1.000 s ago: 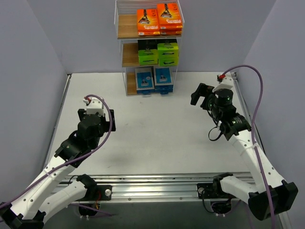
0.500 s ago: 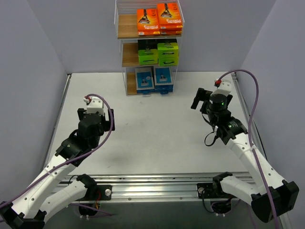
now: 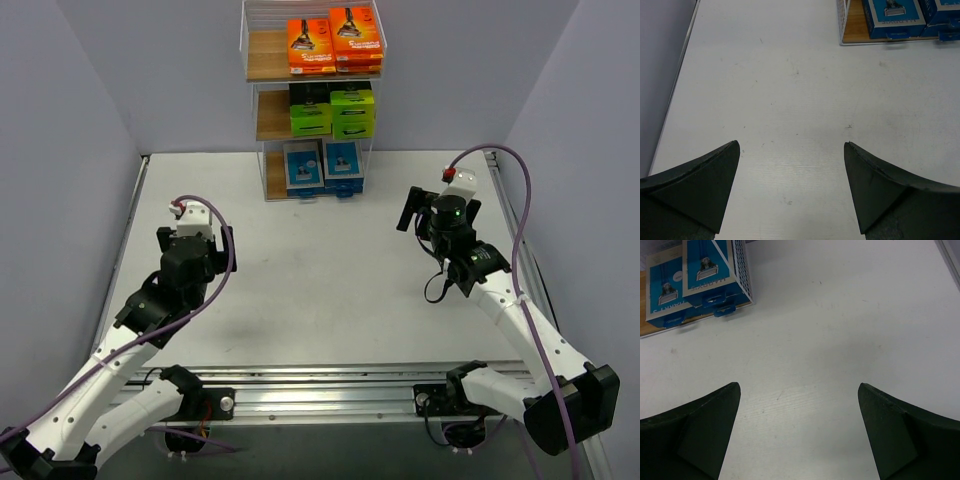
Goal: Place and organize the shaving razors onto the shelf
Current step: Place the shaving razor onto shelf
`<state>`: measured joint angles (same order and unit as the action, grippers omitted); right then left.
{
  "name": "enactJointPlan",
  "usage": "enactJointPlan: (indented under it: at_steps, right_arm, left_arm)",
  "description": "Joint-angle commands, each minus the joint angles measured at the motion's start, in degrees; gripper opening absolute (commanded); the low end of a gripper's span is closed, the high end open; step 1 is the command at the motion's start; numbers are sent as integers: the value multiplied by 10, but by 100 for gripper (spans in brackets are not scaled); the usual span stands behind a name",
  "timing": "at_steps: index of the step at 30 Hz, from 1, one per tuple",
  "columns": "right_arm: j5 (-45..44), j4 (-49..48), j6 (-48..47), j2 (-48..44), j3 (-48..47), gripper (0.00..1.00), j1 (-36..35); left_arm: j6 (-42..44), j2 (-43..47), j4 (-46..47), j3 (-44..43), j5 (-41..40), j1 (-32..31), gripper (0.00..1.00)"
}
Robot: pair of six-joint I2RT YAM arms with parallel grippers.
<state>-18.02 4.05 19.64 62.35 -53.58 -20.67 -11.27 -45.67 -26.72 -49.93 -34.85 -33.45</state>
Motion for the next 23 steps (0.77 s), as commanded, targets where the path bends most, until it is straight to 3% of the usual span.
enactJointPlan:
  at_steps: [1,23]
  right_arm:
    - [-23,-12,3,-13,-7,100,0]
    - [-9,-22,13,1,-3,100,1]
  left_arm:
    - [10,-1,21,-13,10,6,94]
    - [12,-6,27,-12,22,13,94]
